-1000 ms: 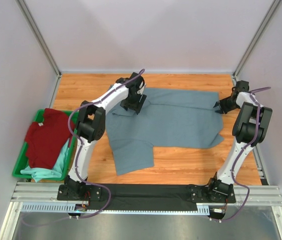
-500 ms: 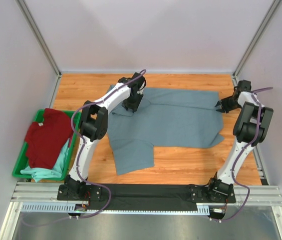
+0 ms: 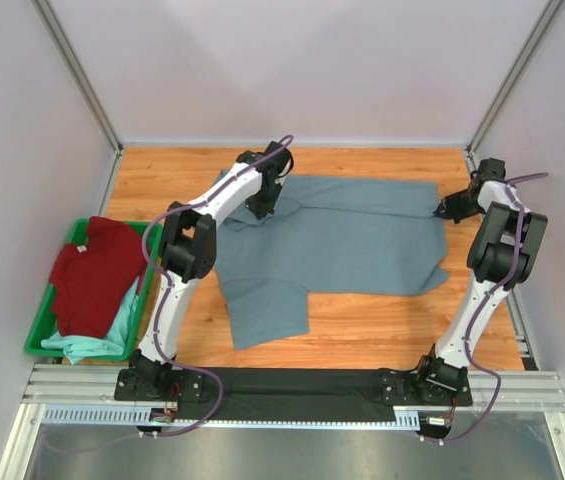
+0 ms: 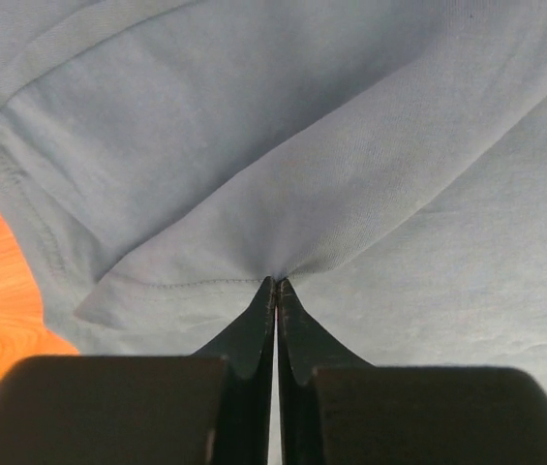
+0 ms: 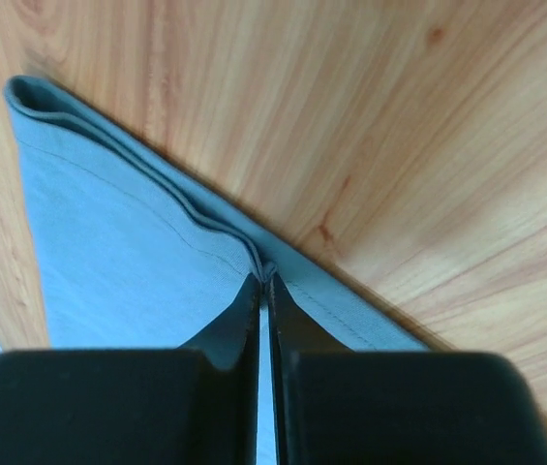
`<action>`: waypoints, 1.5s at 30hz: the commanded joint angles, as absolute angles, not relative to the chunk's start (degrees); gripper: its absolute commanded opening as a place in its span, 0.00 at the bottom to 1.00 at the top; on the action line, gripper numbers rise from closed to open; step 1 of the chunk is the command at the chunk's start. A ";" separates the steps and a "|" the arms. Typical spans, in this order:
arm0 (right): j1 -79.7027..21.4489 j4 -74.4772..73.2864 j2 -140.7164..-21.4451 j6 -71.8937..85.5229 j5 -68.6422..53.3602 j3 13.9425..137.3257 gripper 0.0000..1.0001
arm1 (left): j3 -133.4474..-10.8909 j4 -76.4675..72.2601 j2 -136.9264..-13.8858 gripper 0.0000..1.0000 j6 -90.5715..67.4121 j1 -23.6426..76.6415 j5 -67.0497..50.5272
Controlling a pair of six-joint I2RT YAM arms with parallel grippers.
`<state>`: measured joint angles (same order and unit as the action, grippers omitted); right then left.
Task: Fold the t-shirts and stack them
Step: Fold the tshirt
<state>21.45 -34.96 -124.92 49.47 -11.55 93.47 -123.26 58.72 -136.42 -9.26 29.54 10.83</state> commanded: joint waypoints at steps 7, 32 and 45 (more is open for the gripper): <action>21.36 -32.36 -124.89 47.98 -12.30 102.57 0.00 | -132.36 59.08 -132.10 0.00 -6.95 27.16 17.22; 18.46 2.63 -139.92 58.62 -20.21 119.09 0.00 | -131.04 15.21 -133.41 0.00 20.38 23.29 19.51; 18.63 -2.89 -137.64 56.87 -21.44 117.69 0.00 | -128.42 20.03 -130.09 0.00 22.07 23.64 14.15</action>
<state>18.44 -1.52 -139.33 57.58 -21.04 116.75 -130.28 19.07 -134.56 21.10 23.22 15.35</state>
